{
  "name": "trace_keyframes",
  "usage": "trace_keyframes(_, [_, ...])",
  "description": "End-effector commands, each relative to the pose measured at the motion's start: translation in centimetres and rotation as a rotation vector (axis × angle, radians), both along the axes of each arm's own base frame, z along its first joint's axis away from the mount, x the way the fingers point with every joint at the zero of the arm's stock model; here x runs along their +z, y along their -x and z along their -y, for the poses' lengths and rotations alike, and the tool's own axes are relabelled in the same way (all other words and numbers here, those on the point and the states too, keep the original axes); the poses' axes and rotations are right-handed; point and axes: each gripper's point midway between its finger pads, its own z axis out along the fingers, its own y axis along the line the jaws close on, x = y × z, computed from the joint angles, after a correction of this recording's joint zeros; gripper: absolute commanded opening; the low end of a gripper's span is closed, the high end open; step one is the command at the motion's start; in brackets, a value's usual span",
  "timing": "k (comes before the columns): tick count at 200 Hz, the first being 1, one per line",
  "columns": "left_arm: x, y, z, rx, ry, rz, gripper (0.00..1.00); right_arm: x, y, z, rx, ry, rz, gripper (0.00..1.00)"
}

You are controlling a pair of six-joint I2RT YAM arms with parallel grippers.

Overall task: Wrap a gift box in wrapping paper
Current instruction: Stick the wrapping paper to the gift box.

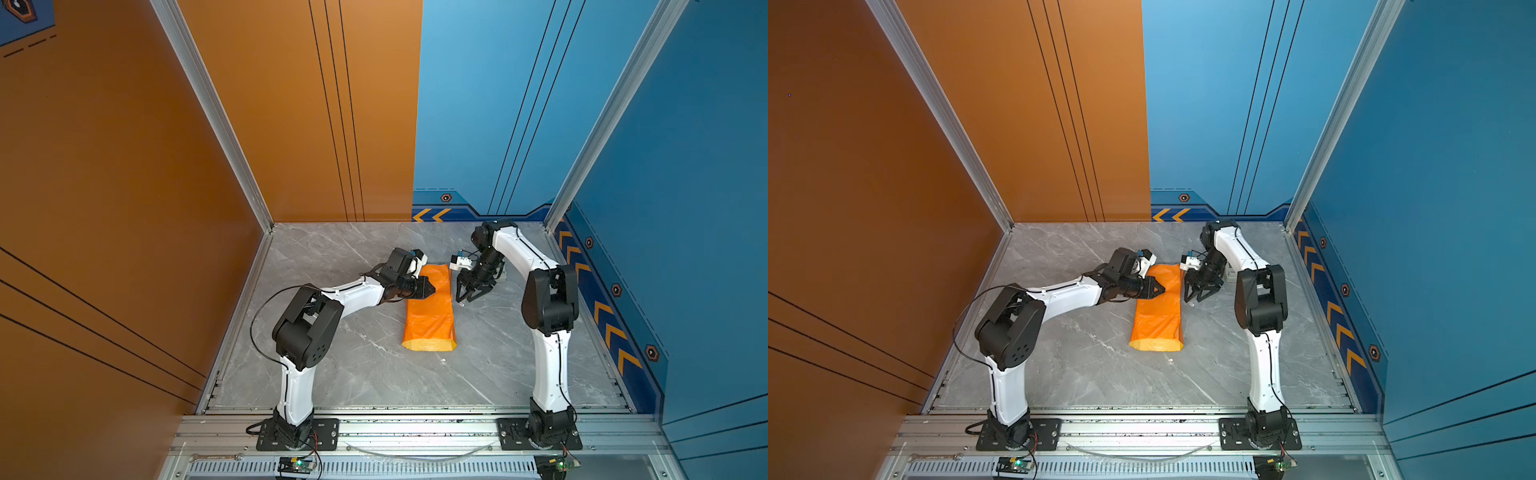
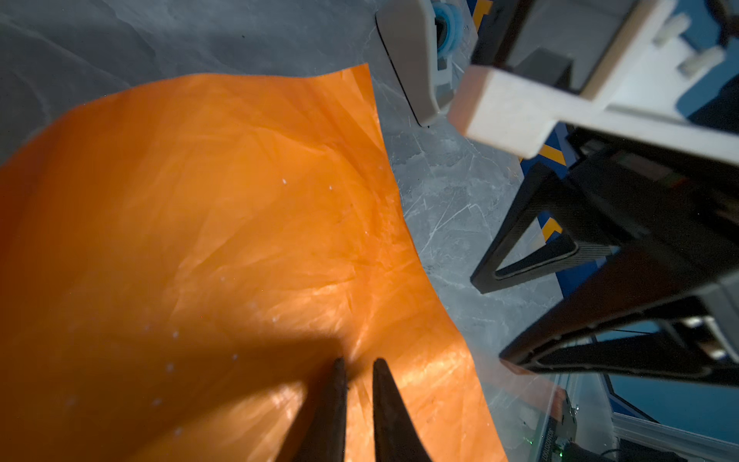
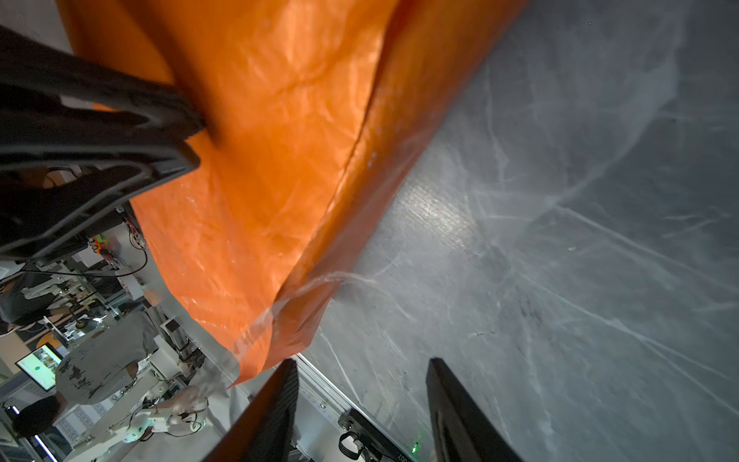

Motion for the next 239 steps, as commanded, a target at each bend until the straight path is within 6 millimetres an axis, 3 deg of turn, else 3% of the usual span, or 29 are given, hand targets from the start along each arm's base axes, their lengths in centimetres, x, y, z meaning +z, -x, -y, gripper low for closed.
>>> trace_keyframes(1, [-5.5, 2.0, -2.2, 0.019, -0.147, -0.121, 0.17, 1.8, -0.4, 0.4, -0.059, -0.036, 0.063, 0.57])
trace_keyframes(38, [-5.4, 2.0, -2.2, 0.018, -0.148, -0.119, 0.16, 2.9, -1.1, 1.9, -0.187, -0.066, 0.142, 0.58])
trace_keyframes(66, [-5.5, 2.0, -2.2, 0.022, -0.149, -0.119, 0.16, 3.2, -1.0, 0.4, -0.298, -0.198, 0.19, 0.44])
trace_keyframes(81, [-5.5, 2.1, -2.1, 0.021, -0.146, -0.121, 0.16, 2.7, -1.0, -0.5, -0.384, -0.275, 0.194, 0.43])
trace_keyframes(95, [-5.6, 2.1, -2.1, 0.02, -0.148, -0.124, 0.16, 2.2, -1.4, -1.1, -0.463, -0.334, 0.219, 0.5])
trace_keyframes(128, [-5.5, 2.2, -2.2, 0.015, -0.153, -0.122, 0.16, 2.1, -2.1, -1.2, -0.569, -0.402, 0.274, 0.54])
trace_keyframes(239, [-4.8, 2.2, -1.6, 0.002, -0.129, -0.111, 0.16, 0.6, -0.6, -2.5, -0.576, -0.465, 0.236, 0.6])
